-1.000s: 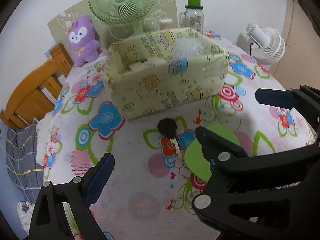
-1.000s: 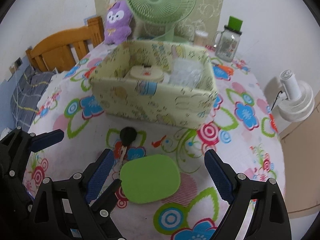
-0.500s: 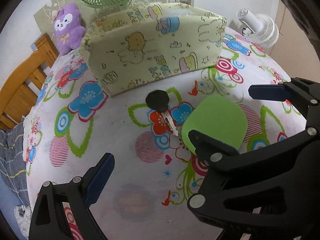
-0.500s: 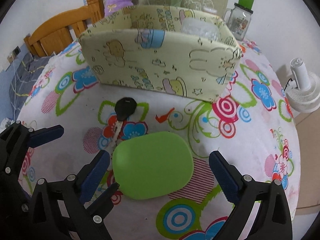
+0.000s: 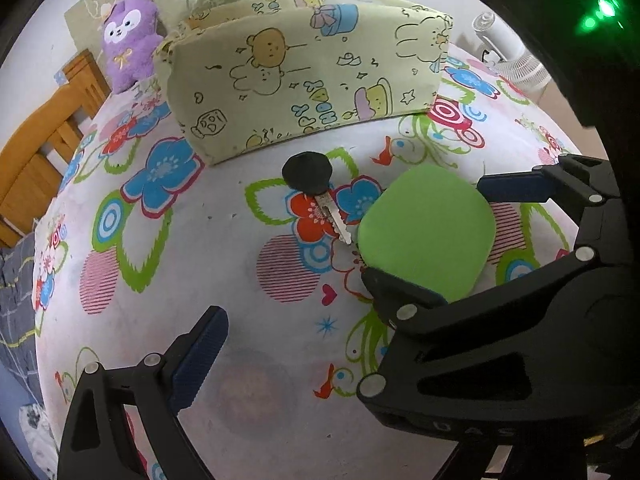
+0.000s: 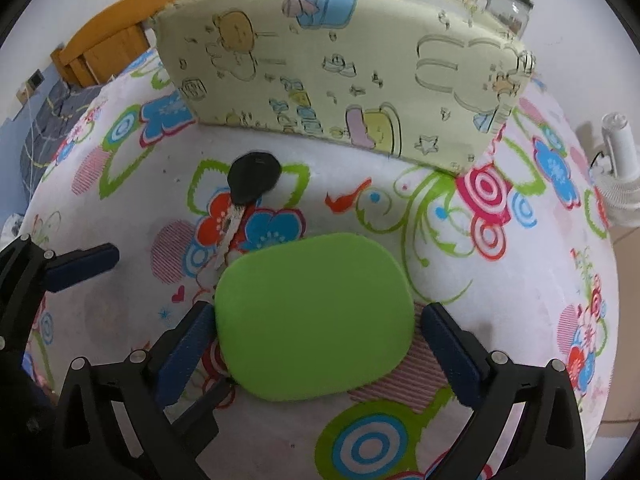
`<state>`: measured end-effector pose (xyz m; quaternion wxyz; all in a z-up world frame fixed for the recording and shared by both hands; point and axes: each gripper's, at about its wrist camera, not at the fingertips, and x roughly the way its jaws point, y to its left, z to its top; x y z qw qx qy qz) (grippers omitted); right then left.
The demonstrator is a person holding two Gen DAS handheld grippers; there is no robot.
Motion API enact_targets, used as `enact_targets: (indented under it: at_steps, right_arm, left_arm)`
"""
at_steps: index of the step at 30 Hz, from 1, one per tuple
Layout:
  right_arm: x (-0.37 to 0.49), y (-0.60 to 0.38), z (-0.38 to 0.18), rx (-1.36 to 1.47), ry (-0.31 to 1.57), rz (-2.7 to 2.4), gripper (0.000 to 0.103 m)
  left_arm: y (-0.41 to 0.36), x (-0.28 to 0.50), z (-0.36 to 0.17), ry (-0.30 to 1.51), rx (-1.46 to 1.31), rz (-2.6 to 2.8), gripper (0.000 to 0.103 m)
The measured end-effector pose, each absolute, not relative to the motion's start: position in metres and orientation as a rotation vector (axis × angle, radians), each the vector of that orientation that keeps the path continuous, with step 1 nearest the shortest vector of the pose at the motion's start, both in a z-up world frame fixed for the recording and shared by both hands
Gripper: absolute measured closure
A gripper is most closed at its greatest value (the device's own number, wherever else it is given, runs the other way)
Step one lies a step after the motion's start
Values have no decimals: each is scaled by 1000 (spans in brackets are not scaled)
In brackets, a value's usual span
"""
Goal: Organize rigid objects
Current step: 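Grasp the green rounded-square pad with right tool while left approaches the black key, then grasp the black-headed key with left tool while right holds the green pad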
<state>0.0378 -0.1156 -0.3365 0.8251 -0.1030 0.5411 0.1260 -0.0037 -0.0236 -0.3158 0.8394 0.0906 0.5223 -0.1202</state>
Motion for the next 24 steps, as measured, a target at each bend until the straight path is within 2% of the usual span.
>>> enact_targets:
  at_steps: [2, 4, 24]
  right_arm:
    - [38, -116, -336, -217, 1142, 262, 1]
    - [36, -116, -334, -215, 1131, 260, 7]
    - [68, -152, -322, -125, 1129, 124, 7]
  left_arm:
    - [-24, -4, -316, 1103, 195, -255, 4]
    - [-23, -3, -316, 1104, 192, -253, 4]
    - [-45, 34, -308, 1081, 187, -255, 4]
